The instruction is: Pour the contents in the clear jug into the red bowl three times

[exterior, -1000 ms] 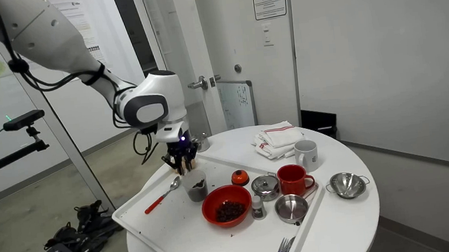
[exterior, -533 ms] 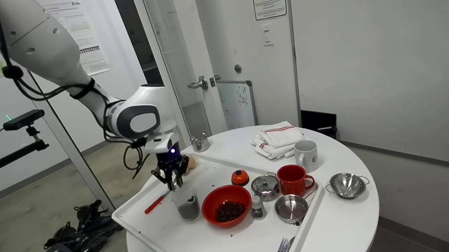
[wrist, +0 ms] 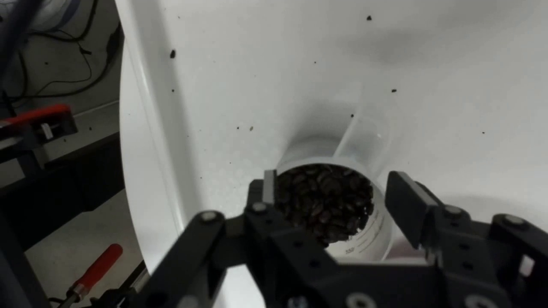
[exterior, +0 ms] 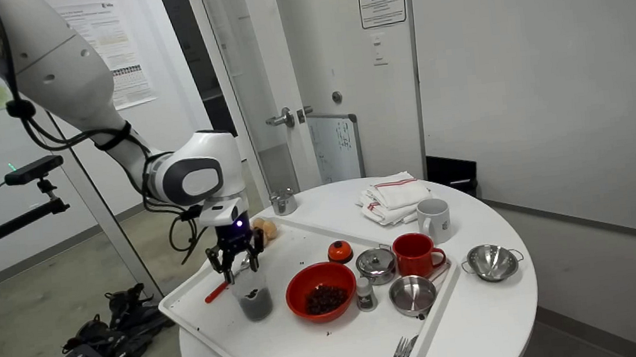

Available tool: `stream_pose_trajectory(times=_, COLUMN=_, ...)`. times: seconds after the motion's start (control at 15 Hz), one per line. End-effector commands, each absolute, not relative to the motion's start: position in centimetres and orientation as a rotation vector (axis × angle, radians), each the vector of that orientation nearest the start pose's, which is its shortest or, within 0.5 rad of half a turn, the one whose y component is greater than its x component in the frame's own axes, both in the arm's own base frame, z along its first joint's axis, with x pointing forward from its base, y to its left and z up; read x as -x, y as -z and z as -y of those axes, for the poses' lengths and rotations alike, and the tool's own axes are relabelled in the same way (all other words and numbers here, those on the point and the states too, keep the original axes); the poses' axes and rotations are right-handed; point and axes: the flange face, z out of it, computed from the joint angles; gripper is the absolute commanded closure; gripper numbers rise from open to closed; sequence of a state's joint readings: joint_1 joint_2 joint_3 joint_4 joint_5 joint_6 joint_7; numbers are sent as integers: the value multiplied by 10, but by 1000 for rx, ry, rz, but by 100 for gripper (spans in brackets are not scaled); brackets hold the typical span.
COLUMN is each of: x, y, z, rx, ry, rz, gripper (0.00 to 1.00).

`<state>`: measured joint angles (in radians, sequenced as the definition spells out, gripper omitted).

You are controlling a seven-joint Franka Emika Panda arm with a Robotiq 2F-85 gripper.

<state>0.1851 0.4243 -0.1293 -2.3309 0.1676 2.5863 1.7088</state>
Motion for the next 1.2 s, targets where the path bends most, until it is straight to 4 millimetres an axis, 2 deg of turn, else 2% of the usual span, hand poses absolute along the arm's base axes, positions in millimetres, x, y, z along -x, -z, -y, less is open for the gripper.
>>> stream_pose_trajectory(times=0.0, x=-492, y=-144, z=-22, rx=2012, ry=-192, rz=-2561, gripper=2)
stream_pose_trajectory(times=0.13, x=-493, y=-152, z=-21, rx=1962, ry=-160, rz=-2562, gripper=0)
stream_pose_trajectory(times=0.27, x=-497, y=-169, z=-15, rx=1862, ry=-125, rz=-2568, gripper=0)
stream_pose_trajectory(times=0.6, x=-514, y=-203, z=6, rx=1532, ry=54, rz=-2625, gripper=0)
stream_pose_trajectory(times=0.73, x=-516, y=-204, z=9, rx=1411, ry=144, rz=-2647, gripper=0)
stream_pose_trajectory(times=0.87, x=-511, y=-195, z=12, rx=1323, ry=258, rz=-2665, gripper=0)
stream_pose_trajectory(times=0.93, x=-504, y=-195, z=11, rx=1331, ry=245, rz=-2667, gripper=0)
stream_pose_trajectory(times=1.0, x=-516, y=-197, z=17, rx=1380, ry=204, rz=-2662, gripper=0)
stream_pose_trajectory(times=1.13, x=-508, y=-192, z=14, rx=1361, ry=217, rz=-2673, gripper=0)
